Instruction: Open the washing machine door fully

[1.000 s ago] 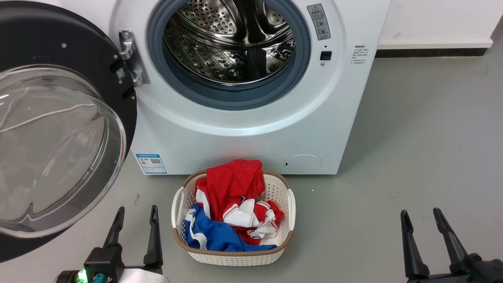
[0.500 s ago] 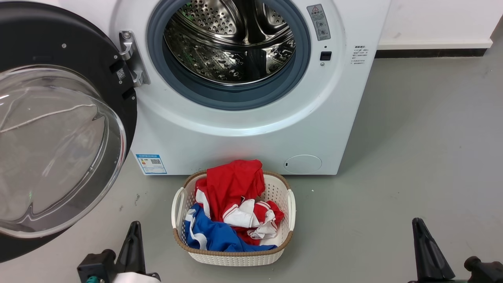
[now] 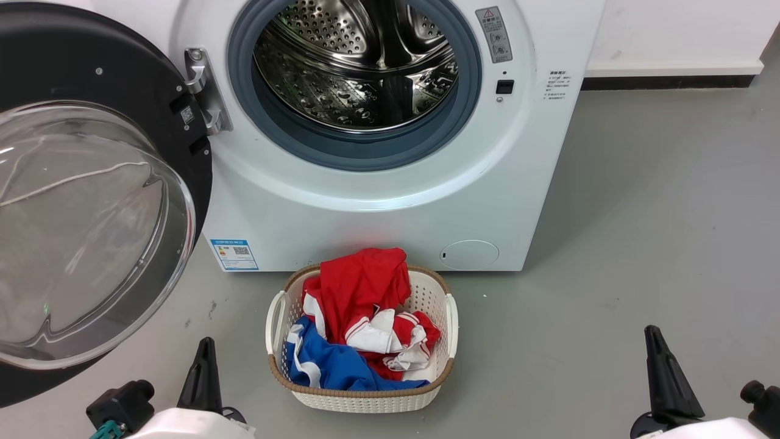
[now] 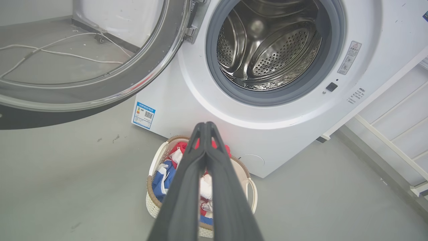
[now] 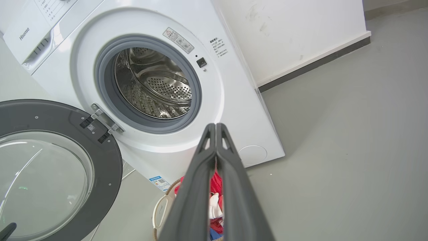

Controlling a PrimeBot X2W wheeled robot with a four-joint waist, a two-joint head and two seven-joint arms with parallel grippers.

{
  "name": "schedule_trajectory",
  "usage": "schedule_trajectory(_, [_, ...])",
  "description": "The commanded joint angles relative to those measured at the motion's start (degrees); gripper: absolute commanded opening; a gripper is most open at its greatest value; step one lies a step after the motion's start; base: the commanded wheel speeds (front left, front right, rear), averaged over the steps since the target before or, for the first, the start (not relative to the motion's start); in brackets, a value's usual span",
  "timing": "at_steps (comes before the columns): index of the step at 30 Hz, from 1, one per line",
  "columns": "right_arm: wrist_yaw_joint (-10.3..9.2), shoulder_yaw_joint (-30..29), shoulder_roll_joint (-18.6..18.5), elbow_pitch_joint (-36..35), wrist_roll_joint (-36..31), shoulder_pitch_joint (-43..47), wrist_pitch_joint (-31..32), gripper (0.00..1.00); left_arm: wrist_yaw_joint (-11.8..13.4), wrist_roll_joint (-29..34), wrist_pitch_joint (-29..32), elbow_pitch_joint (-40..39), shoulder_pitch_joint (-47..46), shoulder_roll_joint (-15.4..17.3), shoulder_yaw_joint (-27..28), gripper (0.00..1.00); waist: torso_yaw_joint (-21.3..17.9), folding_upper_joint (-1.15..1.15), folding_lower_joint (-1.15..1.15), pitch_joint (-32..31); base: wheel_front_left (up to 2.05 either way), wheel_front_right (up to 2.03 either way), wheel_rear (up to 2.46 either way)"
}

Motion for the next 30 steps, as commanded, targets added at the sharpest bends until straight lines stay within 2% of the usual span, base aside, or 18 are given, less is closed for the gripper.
schedule_trajectory(1, [0.00,0.0,-0.6,-0.1,3.0,-1.8,0.5,0.00,-0.3,-3.0,0.6,-0.5,-1.8,0.1,0.4,0.00,0.0,0.00,0.00,0.0,0.00,0.00,0.00])
schedule_trajectory(30, [0.00,-0.6,-1.2,4.1,26.0,-6.6,5.5,0.00,-2.3,-26.1,6.1,1.3,-4.8,0.2,1.6,0.00,-0.1,0.00,0.00,0.0,0.00,0.00,0.00])
